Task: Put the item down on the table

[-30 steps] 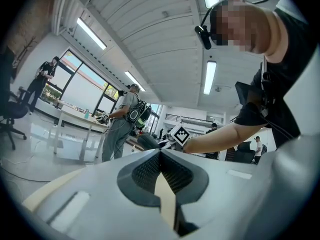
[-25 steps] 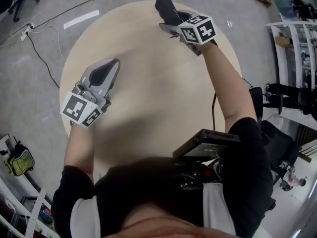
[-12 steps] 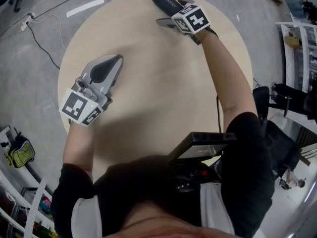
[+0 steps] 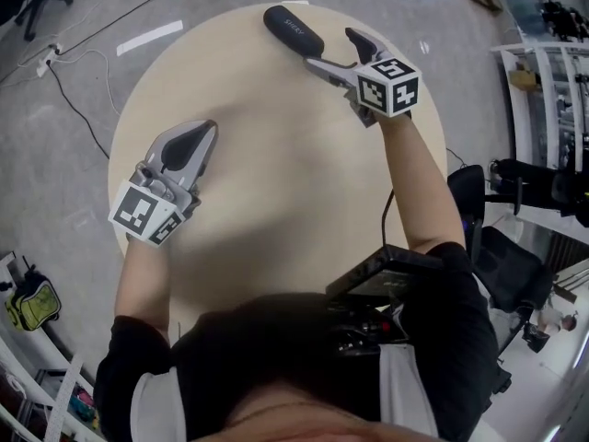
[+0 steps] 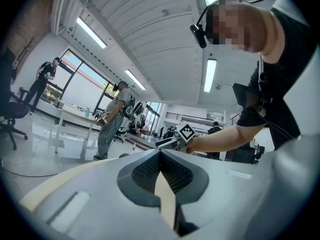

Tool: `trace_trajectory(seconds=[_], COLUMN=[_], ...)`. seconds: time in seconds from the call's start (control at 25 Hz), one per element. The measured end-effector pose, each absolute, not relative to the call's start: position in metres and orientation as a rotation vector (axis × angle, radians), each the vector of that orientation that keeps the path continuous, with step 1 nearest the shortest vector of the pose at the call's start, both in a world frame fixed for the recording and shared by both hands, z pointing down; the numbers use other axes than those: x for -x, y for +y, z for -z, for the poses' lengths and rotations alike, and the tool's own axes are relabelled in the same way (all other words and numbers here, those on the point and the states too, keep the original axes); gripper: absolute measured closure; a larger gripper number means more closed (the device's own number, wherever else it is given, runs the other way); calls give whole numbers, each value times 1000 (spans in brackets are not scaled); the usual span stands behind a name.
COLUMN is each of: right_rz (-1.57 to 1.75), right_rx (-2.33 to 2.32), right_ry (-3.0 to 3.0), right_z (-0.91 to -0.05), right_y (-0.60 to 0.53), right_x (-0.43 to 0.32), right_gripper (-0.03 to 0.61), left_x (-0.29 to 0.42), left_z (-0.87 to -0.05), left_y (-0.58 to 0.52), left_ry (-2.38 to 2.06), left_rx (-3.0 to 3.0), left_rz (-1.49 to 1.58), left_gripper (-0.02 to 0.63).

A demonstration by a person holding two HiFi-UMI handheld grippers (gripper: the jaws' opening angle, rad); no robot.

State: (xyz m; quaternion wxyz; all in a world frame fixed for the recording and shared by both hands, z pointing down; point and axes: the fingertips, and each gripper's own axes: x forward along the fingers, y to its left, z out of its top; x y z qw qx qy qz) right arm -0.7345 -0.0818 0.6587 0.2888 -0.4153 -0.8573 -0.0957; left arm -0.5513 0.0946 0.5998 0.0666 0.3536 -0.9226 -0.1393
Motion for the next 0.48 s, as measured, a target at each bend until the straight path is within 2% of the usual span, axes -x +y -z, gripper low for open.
trace_trajectory(seconds=[0.16,0.48], right_rz=[96,28], right_rx=[1081,1003], right_ry=[-2388,-2458], right_z=[-613,-542], right_y=[-112,-174], right_x=[692,576], right_gripper=[173,401], left_x=[538,478], left_z=[-572,-499], left_y=[88,47], left_ry=[-2771,-2709], left_rx=[-1134,-1333], left_rz=[427,576], left_gripper=[620,620])
